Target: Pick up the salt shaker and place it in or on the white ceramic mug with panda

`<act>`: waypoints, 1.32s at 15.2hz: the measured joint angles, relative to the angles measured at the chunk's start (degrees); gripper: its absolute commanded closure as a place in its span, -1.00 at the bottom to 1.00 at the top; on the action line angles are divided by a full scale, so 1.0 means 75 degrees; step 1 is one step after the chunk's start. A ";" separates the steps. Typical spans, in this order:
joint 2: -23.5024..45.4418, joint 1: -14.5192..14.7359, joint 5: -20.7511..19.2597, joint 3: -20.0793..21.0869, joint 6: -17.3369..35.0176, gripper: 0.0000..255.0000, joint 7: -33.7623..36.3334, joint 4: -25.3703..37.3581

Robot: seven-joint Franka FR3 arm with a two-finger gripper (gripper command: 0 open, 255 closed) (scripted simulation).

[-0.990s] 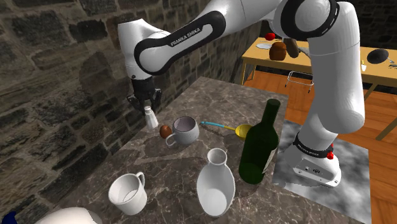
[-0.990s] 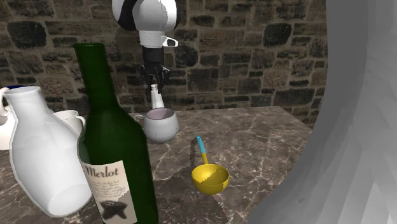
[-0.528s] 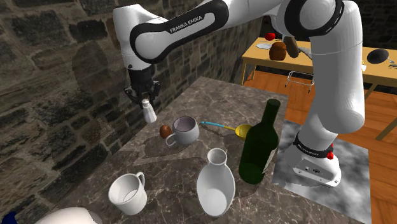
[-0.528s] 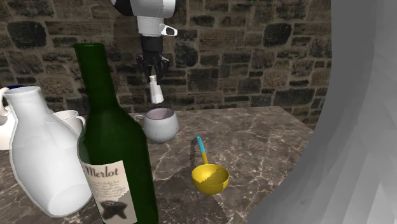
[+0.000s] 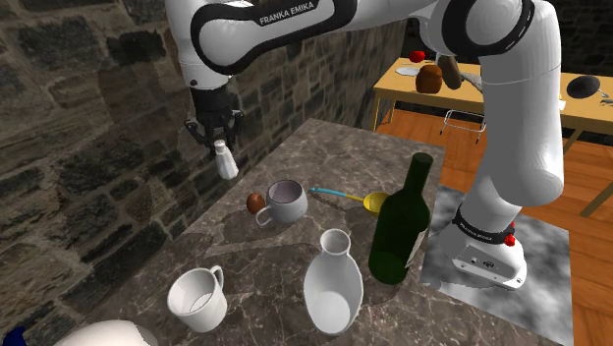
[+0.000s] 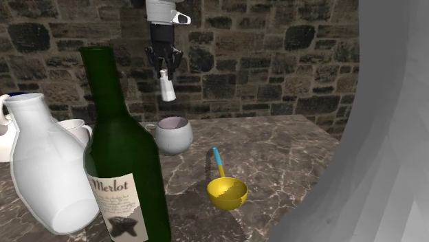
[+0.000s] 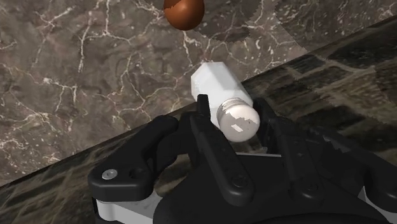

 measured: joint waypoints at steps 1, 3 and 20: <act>0.0010 0.0006 0.0000 0.0000 -0.0104 1.00 -0.0011 0.0114; -0.0036 0.0021 0.0017 0.0014 -0.0303 1.00 -0.0003 0.0270; -0.3323 -0.0442 0.1340 0.0254 -0.0477 1.00 -0.0232 -0.2588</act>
